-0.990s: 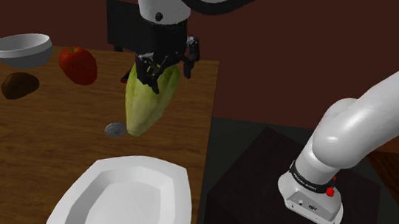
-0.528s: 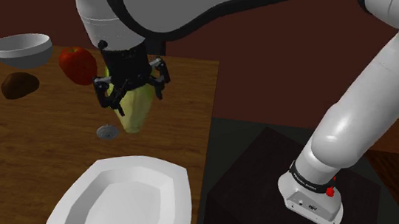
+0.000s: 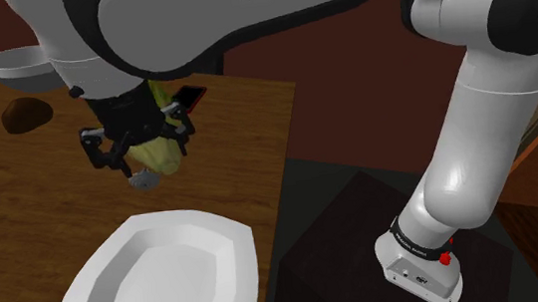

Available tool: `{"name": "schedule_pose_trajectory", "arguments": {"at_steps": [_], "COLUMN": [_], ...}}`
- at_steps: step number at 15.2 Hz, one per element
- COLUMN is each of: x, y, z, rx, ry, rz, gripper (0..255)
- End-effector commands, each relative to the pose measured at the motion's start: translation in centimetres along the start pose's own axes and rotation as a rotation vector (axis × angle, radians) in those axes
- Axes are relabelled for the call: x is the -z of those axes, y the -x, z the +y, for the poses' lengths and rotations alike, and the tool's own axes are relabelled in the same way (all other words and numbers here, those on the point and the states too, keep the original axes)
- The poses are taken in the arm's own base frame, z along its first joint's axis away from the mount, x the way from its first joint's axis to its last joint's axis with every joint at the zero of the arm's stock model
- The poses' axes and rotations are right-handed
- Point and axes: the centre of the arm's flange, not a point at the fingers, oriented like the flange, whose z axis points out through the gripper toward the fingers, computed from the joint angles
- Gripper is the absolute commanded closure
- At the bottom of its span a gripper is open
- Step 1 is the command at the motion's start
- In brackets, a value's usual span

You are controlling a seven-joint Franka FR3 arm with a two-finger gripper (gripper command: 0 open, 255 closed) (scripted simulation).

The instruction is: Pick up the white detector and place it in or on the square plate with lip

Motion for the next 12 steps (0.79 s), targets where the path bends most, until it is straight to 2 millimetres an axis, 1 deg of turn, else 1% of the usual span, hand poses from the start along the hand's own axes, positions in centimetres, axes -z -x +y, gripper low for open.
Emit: {"name": "schedule_pose_trajectory", "arguments": {"at_steps": [1,3,4,12], "x": [-1.0,-2.0,-2.8,-2.8], "y": [-0.1,-0.1,-0.1,-0.1], "z": [-0.2,-0.2,-0.2,-0.2], "rx": [-0.002,-0.002,-0.002,-0.002], "ry": [0.0,0.0,0.0,0.0], "rz": [0.0,0.0,0.0,0.0], "gripper": [0,0,0,0]}}
